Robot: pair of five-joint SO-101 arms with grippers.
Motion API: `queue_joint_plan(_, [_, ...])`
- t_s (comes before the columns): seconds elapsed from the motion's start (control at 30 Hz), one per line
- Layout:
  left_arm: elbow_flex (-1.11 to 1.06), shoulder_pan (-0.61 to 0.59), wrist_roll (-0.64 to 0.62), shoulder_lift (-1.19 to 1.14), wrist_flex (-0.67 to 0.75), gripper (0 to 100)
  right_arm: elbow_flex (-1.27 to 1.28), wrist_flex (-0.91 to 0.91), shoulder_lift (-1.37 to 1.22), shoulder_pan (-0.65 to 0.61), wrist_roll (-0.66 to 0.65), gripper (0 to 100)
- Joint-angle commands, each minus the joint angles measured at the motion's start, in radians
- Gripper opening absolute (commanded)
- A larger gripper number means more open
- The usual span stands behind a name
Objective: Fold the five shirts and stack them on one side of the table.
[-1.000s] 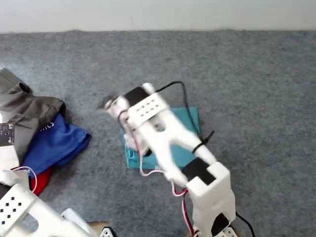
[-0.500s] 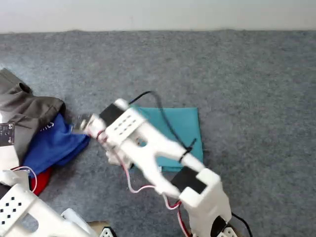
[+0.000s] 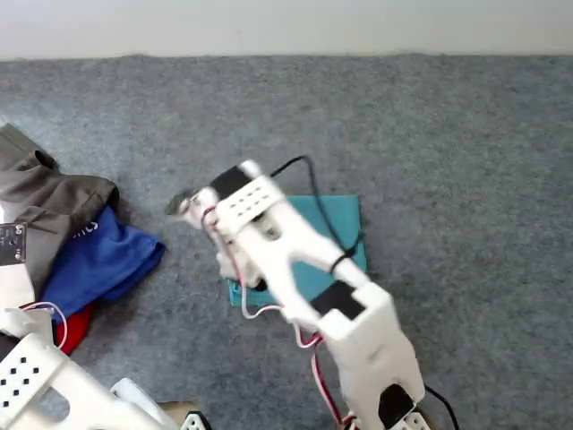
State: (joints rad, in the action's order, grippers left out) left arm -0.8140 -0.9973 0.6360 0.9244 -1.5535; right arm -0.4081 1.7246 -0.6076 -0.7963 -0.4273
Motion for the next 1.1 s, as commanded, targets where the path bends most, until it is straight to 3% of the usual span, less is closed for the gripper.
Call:
queue_joint_plan(0.0, [0.01, 0.009, 0.002, 0.005, 0.008, 2, -0.064, 0.002, -0.004, -0.096, 0.041, 1.0])
queue_joint_plan(0.17, [0.01, 0.009, 0.002, 0.005, 0.008, 2, -0.109, 0.053, 0.044, -0.114, 0.037, 1.0])
queue_joint_plan(0.6, [0.01, 0.009, 0.002, 0.005, 0.012, 2, -0.176, 0.015, 0.259, 0.214, 0.044, 1.0])
queue_joint_plan(0.8, [0.01, 0.009, 0.002, 0.005, 0.012, 2, -0.175, -0.17, 0.177, 0.229, 0.046, 1.0])
queue_joint_plan(1.07, [0.004, 0.009, 0.002, 0.005, 0.008, 2, -0.178, -0.552, -0.053, 0.194, 0.103, 1.0])
